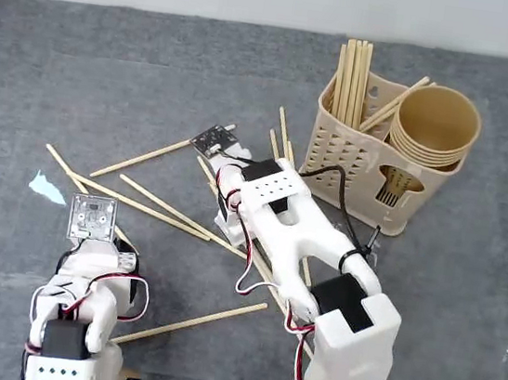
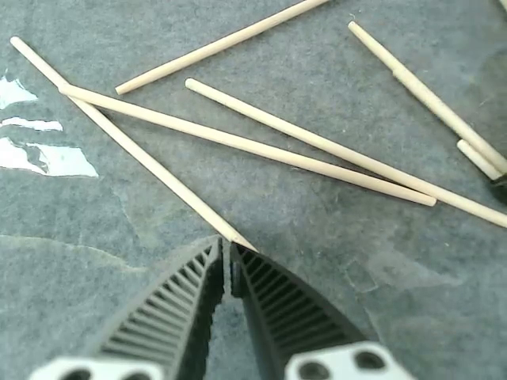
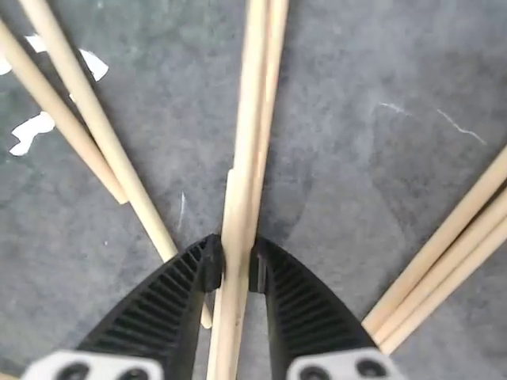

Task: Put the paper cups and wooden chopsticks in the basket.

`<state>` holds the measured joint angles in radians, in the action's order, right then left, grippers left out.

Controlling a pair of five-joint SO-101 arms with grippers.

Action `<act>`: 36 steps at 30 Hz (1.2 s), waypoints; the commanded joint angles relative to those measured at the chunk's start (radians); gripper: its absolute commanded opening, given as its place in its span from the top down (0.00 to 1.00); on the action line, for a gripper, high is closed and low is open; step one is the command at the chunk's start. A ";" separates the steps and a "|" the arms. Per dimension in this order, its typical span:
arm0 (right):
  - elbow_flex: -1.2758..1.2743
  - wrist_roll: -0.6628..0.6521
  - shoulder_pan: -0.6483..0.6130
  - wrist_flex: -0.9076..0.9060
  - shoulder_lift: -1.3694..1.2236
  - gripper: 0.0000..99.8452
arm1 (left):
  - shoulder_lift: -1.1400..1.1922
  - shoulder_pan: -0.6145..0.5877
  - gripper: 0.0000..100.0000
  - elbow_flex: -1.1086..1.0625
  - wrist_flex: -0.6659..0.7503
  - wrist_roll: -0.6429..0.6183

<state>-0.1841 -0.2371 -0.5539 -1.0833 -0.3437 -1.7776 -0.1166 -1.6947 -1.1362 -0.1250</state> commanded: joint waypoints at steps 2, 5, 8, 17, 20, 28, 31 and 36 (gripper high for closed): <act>0.035 -0.011 0.001 -0.013 0.113 0.99 | 0.003 -0.003 0.98 0.008 0.017 0.008; 0.034 -0.011 0.010 -0.018 0.202 0.99 | 0.003 -0.003 0.98 0.008 0.017 0.008; 0.034 -0.011 0.008 -0.051 0.294 0.99 | 0.003 -0.003 0.98 0.008 0.017 0.008; 0.058 -0.011 0.010 -0.062 0.542 0.99 | 0.003 -0.003 0.98 0.008 0.017 0.008; 0.118 -0.008 0.010 -0.062 0.584 0.99 | 0.003 -0.003 0.98 0.008 0.017 0.008; 0.334 -0.005 0.010 -0.059 0.588 0.99 | 0.003 -0.003 0.98 0.008 0.017 0.008; 0.404 -0.008 0.015 -0.022 0.588 0.99 | 0.003 -0.003 0.98 0.008 0.017 0.008; 0.483 -0.009 0.081 0.105 0.588 0.99 | 0.003 -0.003 0.98 0.008 0.017 0.008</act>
<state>0.2117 -0.2401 -0.5217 -1.0587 0.1903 -1.7776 -0.1166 -1.6947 -1.1362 -0.1250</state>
